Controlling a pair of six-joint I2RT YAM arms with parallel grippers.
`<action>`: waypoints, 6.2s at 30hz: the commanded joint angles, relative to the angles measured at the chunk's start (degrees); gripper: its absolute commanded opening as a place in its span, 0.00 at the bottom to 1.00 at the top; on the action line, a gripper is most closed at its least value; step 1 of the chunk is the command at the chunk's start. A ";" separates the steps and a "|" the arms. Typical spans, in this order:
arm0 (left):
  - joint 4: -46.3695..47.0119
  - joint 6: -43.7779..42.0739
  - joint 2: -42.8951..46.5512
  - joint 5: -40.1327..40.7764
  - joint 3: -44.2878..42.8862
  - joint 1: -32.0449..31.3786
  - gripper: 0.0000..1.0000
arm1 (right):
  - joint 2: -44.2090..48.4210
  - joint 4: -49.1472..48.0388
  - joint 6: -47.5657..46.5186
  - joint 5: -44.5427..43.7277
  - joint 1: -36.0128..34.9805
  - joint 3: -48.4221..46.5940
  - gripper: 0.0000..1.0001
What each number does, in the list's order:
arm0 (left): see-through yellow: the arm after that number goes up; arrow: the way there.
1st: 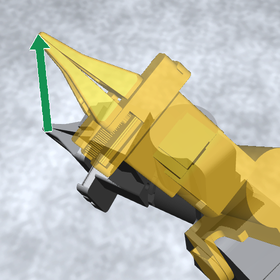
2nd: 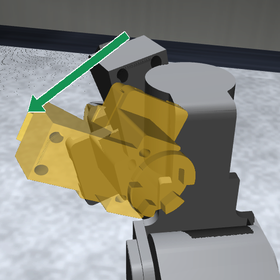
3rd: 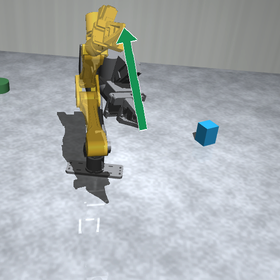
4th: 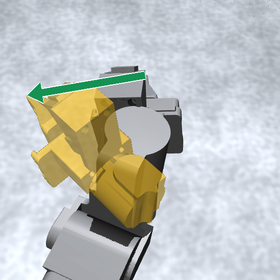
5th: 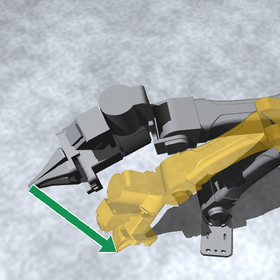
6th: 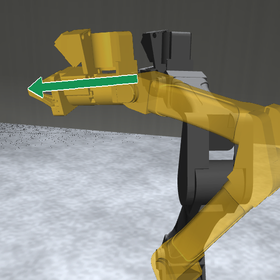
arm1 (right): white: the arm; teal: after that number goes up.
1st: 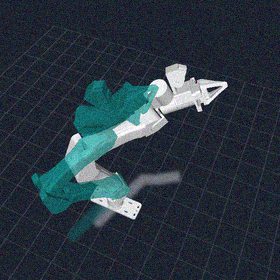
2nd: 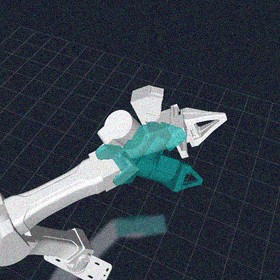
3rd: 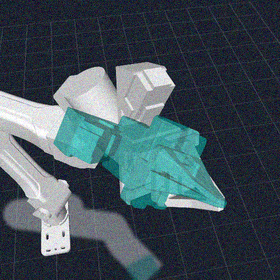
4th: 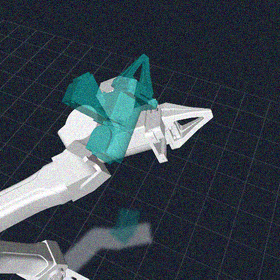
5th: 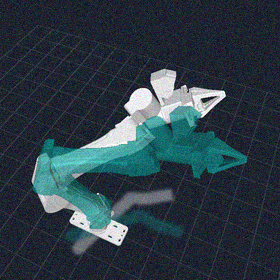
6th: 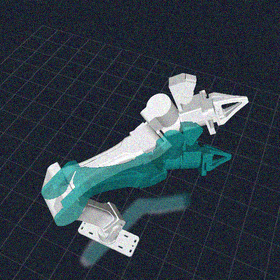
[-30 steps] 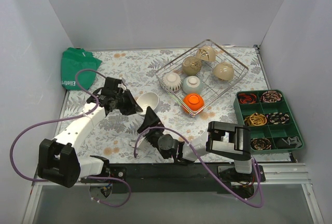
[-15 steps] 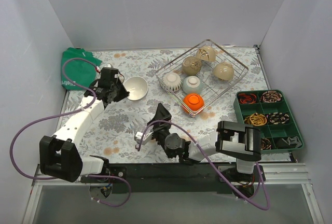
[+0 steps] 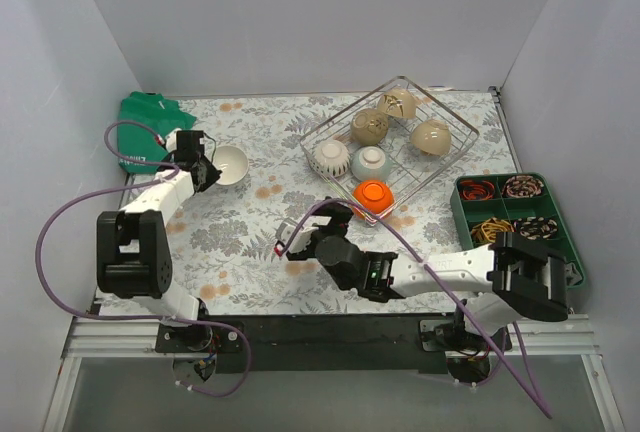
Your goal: Unload the bowls from the dish rack
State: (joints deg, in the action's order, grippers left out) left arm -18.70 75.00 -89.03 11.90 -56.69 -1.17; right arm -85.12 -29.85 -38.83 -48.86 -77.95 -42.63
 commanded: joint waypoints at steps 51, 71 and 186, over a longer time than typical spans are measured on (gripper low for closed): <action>5.43 -17.61 18.45 -0.83 1.67 -13.07 0.98 | -3.55 48.75 25.66 31.82 58.88 -34.78 0.99; 7.10 -17.96 21.10 -3.38 3.16 -14.12 0.98 | -21.93 46.81 -0.89 23.28 61.25 -41.83 0.99; 33.63 -5.74 20.22 -23.77 12.04 -31.68 0.98 | 21.22 12.46 75.56 70.48 61.78 -5.80 0.25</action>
State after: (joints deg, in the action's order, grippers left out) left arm 8.16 67.00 -68.82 -14.02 -45.17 -28.34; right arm -67.94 -2.81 27.35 17.19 -15.53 -50.59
